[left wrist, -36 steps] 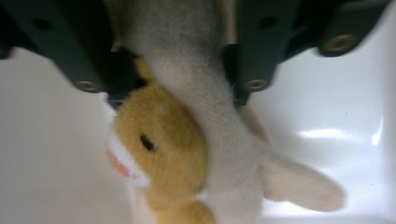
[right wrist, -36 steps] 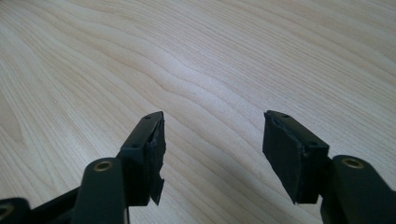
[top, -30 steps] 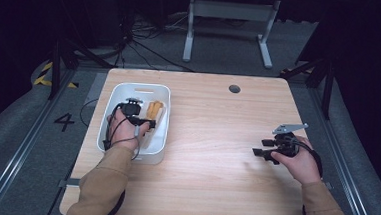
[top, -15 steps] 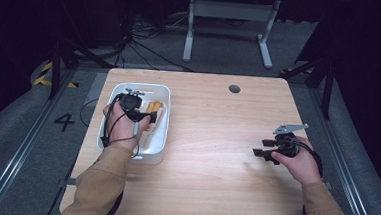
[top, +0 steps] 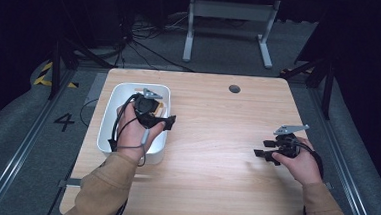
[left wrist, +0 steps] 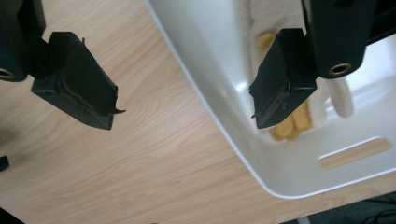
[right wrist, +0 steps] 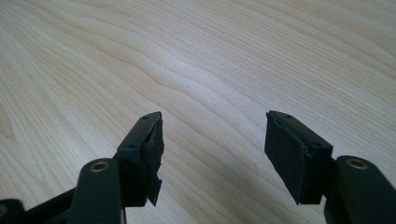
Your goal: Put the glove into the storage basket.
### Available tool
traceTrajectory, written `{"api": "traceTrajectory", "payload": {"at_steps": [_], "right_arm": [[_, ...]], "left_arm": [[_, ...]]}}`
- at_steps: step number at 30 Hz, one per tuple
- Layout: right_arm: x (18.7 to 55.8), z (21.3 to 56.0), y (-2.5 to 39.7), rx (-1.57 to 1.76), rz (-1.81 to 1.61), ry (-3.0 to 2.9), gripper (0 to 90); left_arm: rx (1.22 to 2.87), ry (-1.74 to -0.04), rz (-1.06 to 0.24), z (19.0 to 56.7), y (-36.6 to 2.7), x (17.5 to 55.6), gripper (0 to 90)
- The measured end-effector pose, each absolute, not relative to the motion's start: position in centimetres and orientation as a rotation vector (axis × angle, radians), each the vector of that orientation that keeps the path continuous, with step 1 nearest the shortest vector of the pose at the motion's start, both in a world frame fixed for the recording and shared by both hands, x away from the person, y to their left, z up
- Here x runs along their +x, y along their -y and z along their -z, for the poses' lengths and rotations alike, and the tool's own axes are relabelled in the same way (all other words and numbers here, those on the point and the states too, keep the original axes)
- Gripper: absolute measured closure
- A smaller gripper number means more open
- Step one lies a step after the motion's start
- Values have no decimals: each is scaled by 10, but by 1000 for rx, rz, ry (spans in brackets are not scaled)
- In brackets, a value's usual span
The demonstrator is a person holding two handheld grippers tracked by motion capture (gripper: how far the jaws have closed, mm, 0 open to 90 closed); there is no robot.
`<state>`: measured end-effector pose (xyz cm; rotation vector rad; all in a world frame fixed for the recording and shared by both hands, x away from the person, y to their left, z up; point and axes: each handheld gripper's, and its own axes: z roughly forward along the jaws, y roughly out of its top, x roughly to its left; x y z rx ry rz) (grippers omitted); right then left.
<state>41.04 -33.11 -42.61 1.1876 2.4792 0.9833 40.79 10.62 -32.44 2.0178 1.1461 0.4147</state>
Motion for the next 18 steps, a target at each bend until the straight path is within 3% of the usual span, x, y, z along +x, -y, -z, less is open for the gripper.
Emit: {"api": "traceTrajectory", "payload": {"at_steps": [12,18], "right_arm": [[410,430,335,1200,-985,-2479,369],[408,430,337,1198,-992,-2473,367]], "left_arm": [[2113,-908,-306,338,-64,385,258],[2147,-746,-141,372,-34,376,258]]}}
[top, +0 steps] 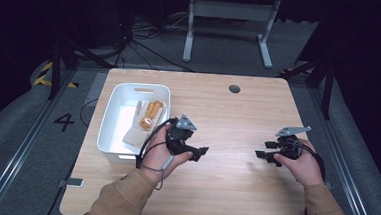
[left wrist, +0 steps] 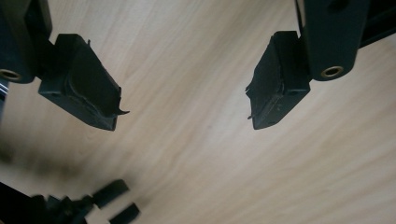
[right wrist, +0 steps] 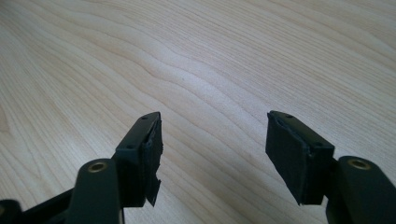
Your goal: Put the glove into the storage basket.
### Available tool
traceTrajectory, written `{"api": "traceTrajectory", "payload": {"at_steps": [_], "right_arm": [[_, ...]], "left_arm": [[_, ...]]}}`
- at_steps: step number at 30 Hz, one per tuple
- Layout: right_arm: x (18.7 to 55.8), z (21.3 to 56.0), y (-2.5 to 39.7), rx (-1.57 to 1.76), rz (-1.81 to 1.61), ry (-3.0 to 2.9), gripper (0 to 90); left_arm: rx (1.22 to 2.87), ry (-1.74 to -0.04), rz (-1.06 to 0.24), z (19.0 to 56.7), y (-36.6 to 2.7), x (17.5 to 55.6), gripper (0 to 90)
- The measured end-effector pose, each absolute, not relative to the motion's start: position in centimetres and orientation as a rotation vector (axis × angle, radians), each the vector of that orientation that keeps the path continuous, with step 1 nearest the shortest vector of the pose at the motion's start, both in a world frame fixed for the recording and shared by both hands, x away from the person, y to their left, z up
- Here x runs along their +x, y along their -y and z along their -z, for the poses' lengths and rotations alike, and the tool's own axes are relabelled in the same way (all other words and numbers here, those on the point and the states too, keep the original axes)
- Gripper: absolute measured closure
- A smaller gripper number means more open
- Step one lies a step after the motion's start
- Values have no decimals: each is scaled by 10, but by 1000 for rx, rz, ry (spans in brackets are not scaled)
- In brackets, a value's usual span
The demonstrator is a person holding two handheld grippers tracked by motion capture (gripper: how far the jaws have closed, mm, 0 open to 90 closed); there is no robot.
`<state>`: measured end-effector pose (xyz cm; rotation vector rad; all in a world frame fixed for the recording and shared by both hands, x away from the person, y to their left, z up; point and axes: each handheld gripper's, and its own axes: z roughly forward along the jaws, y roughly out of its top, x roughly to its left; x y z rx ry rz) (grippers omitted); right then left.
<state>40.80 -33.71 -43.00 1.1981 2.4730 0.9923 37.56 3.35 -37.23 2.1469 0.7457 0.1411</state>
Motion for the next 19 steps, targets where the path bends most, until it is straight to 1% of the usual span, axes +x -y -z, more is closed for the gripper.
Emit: {"api": "traceTrajectory", "payload": {"at_steps": [4,11,16,19], "right_arm": [[408,431,337,1201,-990,-2475,366],[410,434,337,1196,-993,-2487,362],[410,434,338,1195,-998,-2485,362],[410,434,337,1191,-1003,-2483,361]], "left_arm": [[2197,-672,-96,393,-19,373,256],[2202,-625,13,418,-13,378,237],[2210,-578,38,431,-7,376,228],[2236,-527,49,436,-5,375,207]]}}
